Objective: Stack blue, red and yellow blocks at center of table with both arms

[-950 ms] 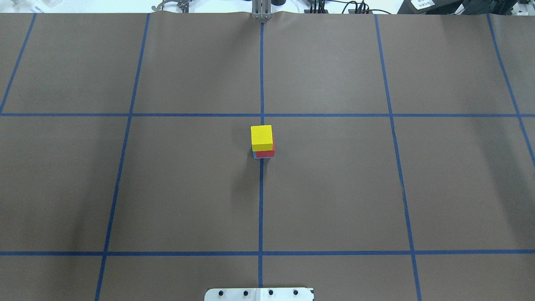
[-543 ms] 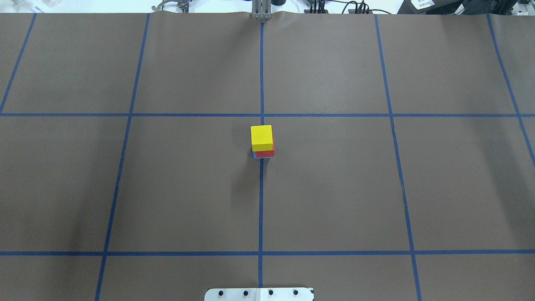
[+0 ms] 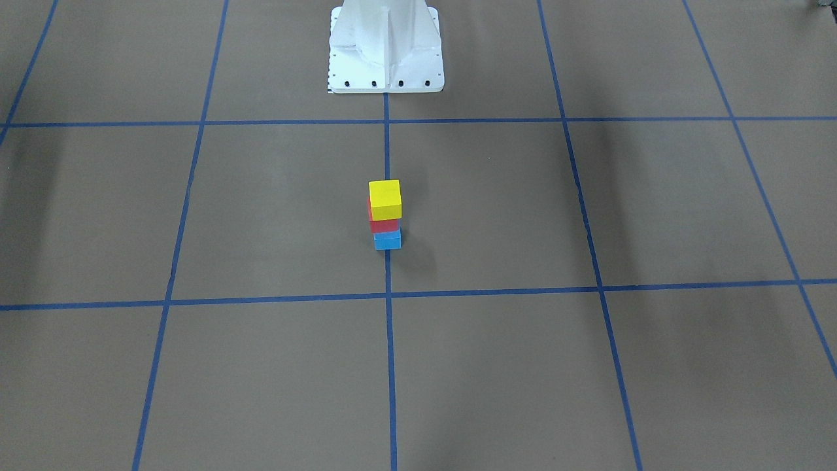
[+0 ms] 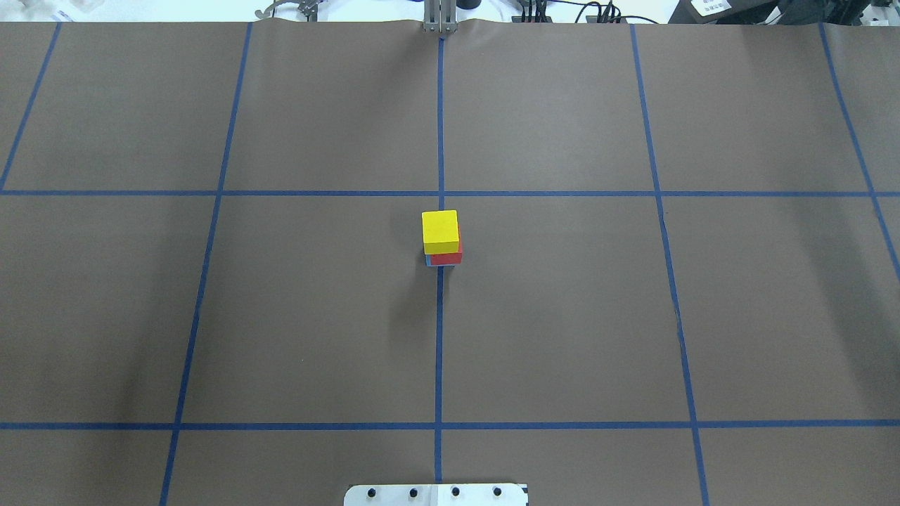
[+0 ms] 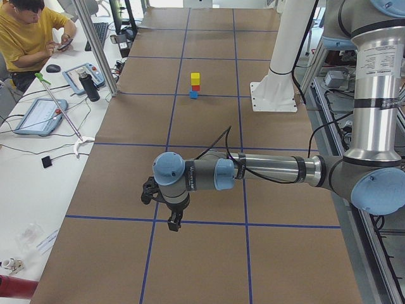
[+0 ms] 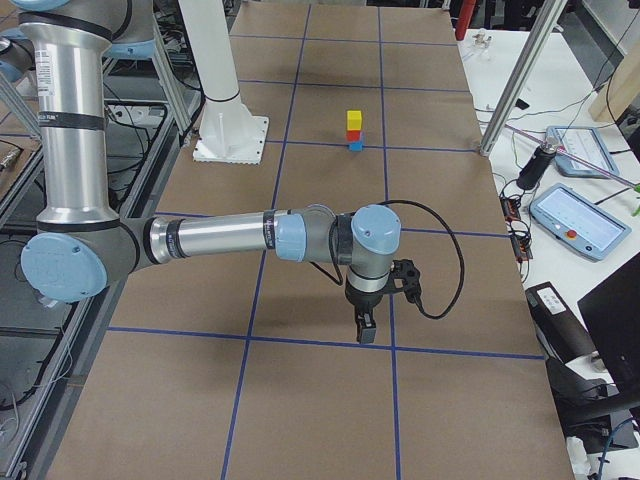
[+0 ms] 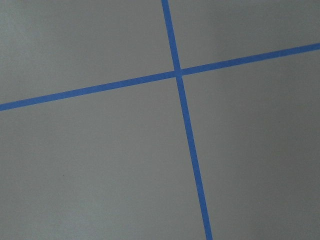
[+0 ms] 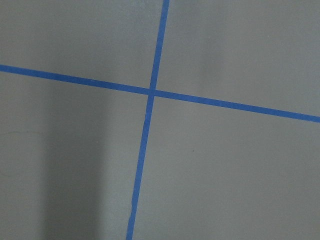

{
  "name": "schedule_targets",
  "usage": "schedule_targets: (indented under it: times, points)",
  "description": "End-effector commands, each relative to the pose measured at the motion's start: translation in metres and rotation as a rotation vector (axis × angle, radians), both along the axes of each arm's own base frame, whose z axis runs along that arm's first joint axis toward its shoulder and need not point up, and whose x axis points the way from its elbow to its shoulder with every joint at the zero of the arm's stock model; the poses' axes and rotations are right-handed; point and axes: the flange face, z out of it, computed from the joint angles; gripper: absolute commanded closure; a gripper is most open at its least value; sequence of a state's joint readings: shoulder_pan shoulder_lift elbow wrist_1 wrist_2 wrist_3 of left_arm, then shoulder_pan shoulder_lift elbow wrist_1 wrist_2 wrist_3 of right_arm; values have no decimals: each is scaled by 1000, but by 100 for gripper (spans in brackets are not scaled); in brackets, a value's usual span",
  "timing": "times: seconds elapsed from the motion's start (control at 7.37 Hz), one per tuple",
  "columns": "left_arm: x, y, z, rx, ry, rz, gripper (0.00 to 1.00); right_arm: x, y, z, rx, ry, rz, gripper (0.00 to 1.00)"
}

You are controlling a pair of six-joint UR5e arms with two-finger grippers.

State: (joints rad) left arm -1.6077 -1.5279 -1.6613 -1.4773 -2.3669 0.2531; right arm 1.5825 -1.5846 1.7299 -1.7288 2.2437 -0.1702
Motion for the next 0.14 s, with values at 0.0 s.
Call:
schedule_targets:
  times: [0.0]
  points:
    - [0,0,1,-2,0,0,0,-3,0,1,-3,-1,-7,0]
